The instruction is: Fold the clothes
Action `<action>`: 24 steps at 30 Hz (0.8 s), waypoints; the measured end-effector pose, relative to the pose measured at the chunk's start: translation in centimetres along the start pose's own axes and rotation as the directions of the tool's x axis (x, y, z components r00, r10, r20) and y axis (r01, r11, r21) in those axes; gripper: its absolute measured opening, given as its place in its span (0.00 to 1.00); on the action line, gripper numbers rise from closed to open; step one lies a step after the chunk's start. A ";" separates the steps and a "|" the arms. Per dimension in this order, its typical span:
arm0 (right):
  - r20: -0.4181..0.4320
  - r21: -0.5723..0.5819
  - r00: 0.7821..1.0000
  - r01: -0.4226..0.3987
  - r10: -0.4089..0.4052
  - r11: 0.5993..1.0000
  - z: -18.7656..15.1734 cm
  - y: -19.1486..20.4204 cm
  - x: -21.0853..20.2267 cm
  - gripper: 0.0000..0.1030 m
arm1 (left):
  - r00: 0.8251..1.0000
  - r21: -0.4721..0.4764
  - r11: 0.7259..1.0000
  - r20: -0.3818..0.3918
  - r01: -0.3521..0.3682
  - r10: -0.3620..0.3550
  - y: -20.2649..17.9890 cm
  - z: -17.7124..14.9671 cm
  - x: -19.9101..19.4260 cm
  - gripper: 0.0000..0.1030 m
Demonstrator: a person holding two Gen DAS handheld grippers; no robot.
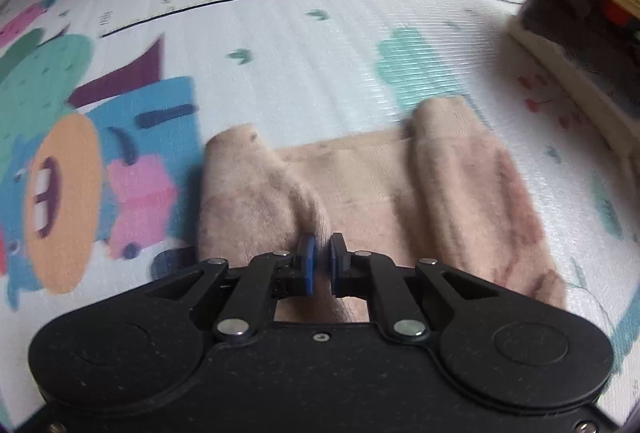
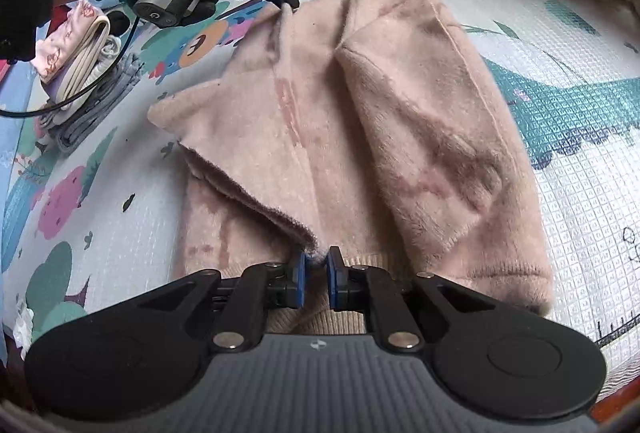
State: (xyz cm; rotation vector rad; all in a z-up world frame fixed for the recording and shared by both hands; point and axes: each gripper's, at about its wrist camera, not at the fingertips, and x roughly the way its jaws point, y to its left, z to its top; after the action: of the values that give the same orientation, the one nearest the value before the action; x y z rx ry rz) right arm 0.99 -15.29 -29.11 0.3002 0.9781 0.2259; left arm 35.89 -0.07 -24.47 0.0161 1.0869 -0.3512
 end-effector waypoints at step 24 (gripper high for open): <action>0.016 0.045 1.000 -0.017 0.017 0.999 0.2 -0.1 -1.0 0.12 | 0.996 0.227 0.970 0.041 -0.088 0.080 -3.8 -0.9 -0.4 0.05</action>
State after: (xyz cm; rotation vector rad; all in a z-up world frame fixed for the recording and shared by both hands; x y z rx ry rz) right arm 0.63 -15.72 -28.24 0.3512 0.9667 0.2168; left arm 33.87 -3.35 -23.92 0.2603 1.0071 -0.3974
